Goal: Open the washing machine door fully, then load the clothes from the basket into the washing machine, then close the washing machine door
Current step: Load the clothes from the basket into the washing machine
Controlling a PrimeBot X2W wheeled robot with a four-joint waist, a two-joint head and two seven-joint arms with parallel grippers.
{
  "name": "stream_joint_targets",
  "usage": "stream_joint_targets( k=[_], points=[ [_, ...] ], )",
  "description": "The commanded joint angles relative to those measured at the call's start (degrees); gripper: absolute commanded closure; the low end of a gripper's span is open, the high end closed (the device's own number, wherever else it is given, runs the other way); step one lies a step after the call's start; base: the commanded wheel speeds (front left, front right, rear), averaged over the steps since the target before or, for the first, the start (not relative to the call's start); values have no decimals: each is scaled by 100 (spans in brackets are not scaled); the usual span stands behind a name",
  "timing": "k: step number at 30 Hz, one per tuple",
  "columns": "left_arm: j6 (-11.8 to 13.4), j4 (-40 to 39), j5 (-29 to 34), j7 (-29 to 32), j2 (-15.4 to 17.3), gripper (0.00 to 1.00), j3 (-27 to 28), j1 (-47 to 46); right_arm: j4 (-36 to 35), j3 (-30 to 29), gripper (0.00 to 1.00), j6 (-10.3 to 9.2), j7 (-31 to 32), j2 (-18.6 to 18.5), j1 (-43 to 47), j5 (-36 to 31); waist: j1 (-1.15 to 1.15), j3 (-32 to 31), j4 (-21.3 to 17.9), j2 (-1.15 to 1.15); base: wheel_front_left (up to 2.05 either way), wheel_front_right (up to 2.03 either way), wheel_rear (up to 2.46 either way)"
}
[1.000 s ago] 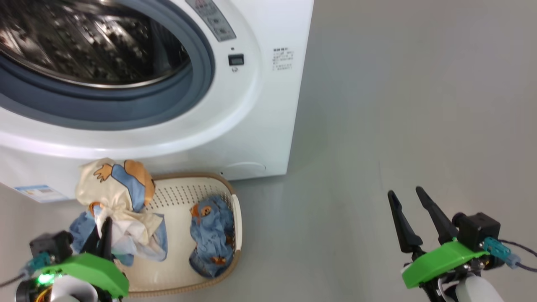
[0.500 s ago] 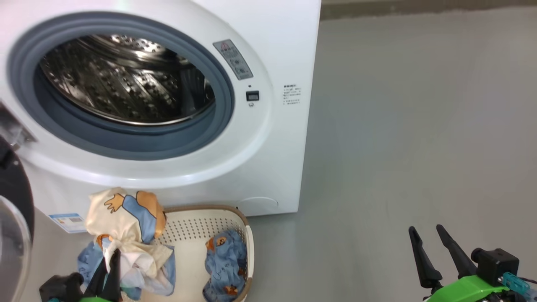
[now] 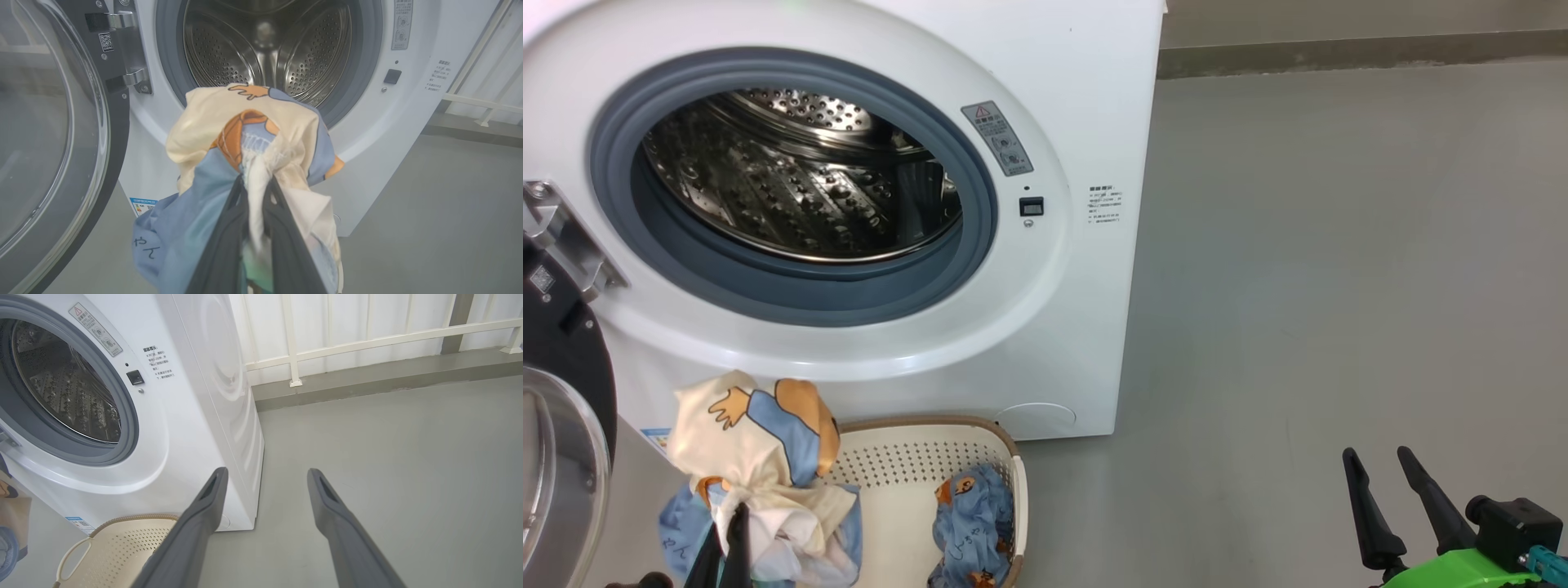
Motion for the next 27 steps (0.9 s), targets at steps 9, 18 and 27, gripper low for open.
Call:
stream_joint_targets(
  k=[9, 18, 27],
  points=[
    [32, -551, 171, -79, -97, 100, 318, 109, -268, 54, 0, 9, -68, -32, -20, -45, 0, 60, -58, 0, 0, 0, 0],
    [32, -629, 223, -79, -127, 100, 290, 87, -336, 21, 0, 9, -68, -29, -16, -103, 0, 96, -42, 0, 0, 0, 0],
    [32, -589, 172, -79, -109, 100, 253, -105, -378, 27, 0, 9, -68, -10, -79, -114, 0, 251, -40, 0, 0, 0, 0]
  ],
)
